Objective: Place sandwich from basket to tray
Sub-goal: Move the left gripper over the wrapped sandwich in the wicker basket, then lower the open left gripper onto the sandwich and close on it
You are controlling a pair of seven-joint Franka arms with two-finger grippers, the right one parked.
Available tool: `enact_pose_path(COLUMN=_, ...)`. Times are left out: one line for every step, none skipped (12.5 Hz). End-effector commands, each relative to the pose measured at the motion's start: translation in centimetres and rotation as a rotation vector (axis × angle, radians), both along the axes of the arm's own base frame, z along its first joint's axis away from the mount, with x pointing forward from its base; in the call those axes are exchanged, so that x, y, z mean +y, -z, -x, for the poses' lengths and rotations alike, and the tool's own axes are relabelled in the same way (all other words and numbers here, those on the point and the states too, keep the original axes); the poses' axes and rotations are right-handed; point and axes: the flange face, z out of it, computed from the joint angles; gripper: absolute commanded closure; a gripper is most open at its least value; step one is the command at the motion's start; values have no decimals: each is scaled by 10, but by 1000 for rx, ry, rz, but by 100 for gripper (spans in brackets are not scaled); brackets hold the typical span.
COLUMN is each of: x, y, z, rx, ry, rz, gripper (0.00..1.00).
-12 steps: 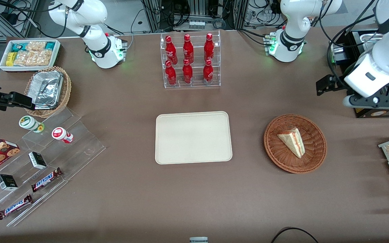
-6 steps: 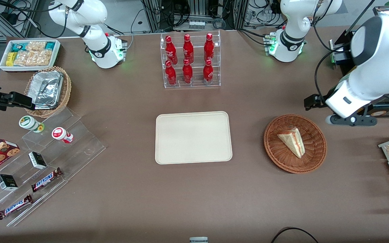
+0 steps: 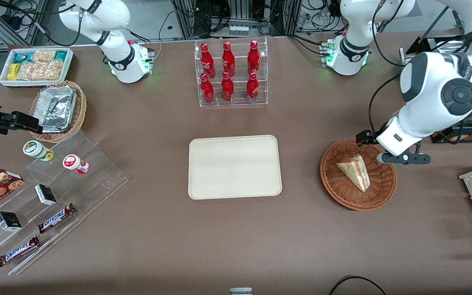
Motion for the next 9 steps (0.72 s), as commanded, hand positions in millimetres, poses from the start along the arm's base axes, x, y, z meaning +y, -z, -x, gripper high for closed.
enact_pose_path(x=-3, y=7, z=5, rx=-22, ry=-47, rz=-6, gripper=0)
enact_pose_path(x=-3, y=11, z=6, rx=-30, ry=-73, rz=-8, gripper=0)
enact_pose_path(x=-4, y=17, z=8, rx=-37, ry=-119, rz=-10, gripper=0)
enact_pose_path(x=-3, y=22, z=9, rx=-53, ry=-183, rz=-12, gripper=0)
enact_pose_path(x=-2, y=29, z=12, rx=-60, ry=-235, rz=-14, gripper=0)
enact_pose_path(x=-2, y=36, z=16, rx=-64, ry=-251, rz=-15, gripper=0)
enact_pose_path(x=-1, y=43, z=20, rx=-77, ry=-269, rz=-13, gripper=0)
enact_pose_path(x=0, y=47, z=23, rx=-106, ry=-331, rz=-9, gripper=0)
enact_pose_path(x=0, y=51, z=23, rx=-116, ry=-359, rz=-6, gripper=0)
